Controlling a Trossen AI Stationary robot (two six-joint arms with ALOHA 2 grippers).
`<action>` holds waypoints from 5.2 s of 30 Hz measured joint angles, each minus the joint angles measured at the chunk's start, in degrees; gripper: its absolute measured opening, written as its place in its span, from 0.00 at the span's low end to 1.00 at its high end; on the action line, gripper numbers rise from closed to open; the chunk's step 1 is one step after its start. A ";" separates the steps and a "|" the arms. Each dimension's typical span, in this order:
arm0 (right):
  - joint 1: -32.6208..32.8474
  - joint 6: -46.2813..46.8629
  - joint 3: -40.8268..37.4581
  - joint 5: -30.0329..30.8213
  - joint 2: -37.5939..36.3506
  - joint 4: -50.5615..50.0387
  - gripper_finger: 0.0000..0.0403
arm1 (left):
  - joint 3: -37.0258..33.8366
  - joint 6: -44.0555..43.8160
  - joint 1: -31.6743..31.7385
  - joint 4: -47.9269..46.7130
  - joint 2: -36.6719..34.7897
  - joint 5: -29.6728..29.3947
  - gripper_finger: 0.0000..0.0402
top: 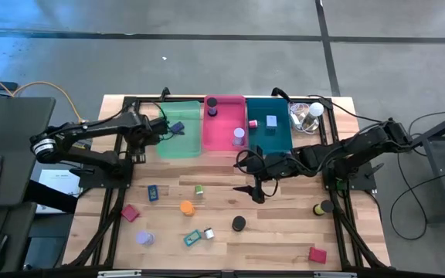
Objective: Pick & Place Office items
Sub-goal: Put the purple digital clock into the green bin, then put the green hourglass into the pink bin
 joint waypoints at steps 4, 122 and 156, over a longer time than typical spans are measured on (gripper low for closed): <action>0.00 0.00 -0.01 0.09 0.00 0.08 0.90 | 7.72 -5.31 -0.02 -7.61 -0.02 -1.74 0.36; -0.42 -9.56 0.32 -10.75 6.31 7.28 0.90 | 23.74 -45.07 -49.77 17.88 -0.17 -9.25 0.67; 11.12 66.42 14.88 -10.29 4.33 -76.39 0.90 | 23.74 -46.95 -49.79 19.14 -0.15 -9.51 0.67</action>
